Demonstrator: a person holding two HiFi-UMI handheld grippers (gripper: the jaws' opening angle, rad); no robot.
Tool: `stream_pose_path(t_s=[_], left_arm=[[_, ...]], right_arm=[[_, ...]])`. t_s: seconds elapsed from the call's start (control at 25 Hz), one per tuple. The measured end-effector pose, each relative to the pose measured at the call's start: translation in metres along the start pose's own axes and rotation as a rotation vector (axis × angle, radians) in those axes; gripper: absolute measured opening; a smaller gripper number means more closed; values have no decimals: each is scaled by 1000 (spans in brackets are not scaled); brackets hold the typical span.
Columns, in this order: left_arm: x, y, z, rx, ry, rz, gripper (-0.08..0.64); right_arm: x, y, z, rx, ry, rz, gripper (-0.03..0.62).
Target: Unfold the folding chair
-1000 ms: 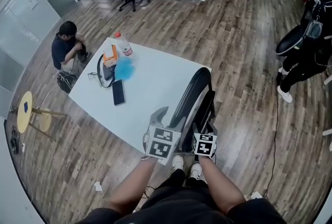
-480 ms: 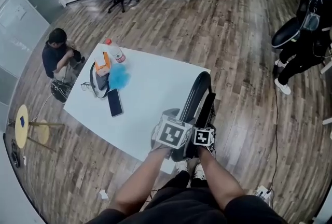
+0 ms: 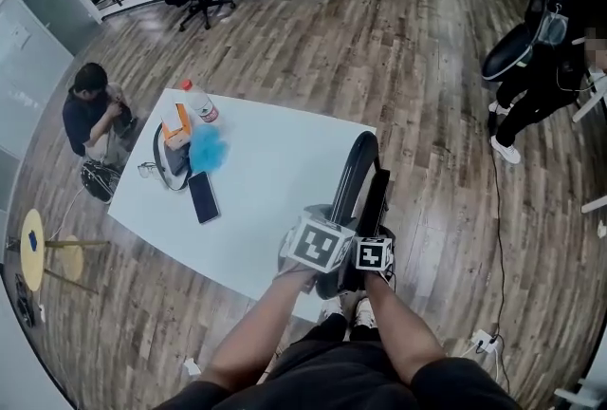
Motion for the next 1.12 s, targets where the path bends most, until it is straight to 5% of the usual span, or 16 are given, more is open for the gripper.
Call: stream_pose_path(t_s=[0.4, 0.68, 0.76, 0.92, 1.12], left_arm=[[0, -4, -2, -8, -33, -83, 186], [10, 7, -12, -21, -6, -34, 184], [14, 8, -14, -33, 1, -35, 184], [23, -6, -18, -44, 17, -25, 175], [42, -17, -18, -103, 16, 28, 175]], right_arm=[[-16, -37, -20, 73, -32, 3, 310], [-30, -95, -53, 167, -38, -15, 307], [-31, -119, -69, 268, -47, 31, 307], [-31, -155, -96, 485, -146, 258, 308], [-28, -209, -120, 553, -177, 394, 321]])
Point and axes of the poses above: the fingertips, and each gripper's own axes: x forward along the fingers, y to its left, z out of its top, the point moved 8 cm from there along -x, backward along the fingers, and after that the axes turned 3 degrees about -x, right-handed, at the moved point
